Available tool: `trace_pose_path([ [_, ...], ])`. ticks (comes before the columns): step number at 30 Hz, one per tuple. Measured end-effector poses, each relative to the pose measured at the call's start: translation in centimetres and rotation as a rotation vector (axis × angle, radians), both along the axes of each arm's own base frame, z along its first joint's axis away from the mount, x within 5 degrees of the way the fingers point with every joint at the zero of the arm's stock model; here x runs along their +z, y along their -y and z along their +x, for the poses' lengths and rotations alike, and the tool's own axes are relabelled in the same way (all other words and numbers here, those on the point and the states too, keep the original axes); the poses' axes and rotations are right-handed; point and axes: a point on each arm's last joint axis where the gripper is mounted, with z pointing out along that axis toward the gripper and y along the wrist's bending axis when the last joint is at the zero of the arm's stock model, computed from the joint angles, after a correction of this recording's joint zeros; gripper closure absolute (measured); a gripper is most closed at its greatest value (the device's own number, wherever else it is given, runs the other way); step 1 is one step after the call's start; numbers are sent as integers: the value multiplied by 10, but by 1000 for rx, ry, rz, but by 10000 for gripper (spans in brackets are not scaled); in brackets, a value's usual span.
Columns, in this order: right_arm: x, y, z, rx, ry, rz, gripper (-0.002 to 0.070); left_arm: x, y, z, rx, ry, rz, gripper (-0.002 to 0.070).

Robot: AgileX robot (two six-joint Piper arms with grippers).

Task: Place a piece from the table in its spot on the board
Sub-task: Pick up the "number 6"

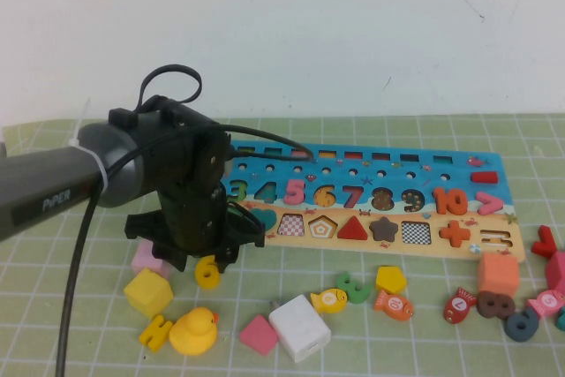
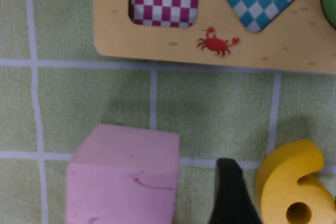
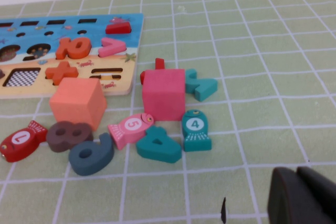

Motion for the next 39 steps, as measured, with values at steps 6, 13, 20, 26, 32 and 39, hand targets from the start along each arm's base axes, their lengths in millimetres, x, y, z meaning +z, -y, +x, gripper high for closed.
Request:
trace_pose_path([
  [6,0,0,0,0,0,0,679,-1,0,0,-11,-7,0,391],
  [13,0,0,0,0,0,0,678,0,1,0,-33,-7,1,458],
  [20,0,0,0,0,0,0,679,0,1,0,-45,-9,1,459],
  [26,0,0,0,0,0,0,679,-1,1,0,-66,-10,4,459],
  [32,0,0,0,0,0,0,679,-1,1,-1,-84,-13,10,459],
  [39,0,0,0,0,0,0,679,-1,0,-2,-91,-33,22,455],
])
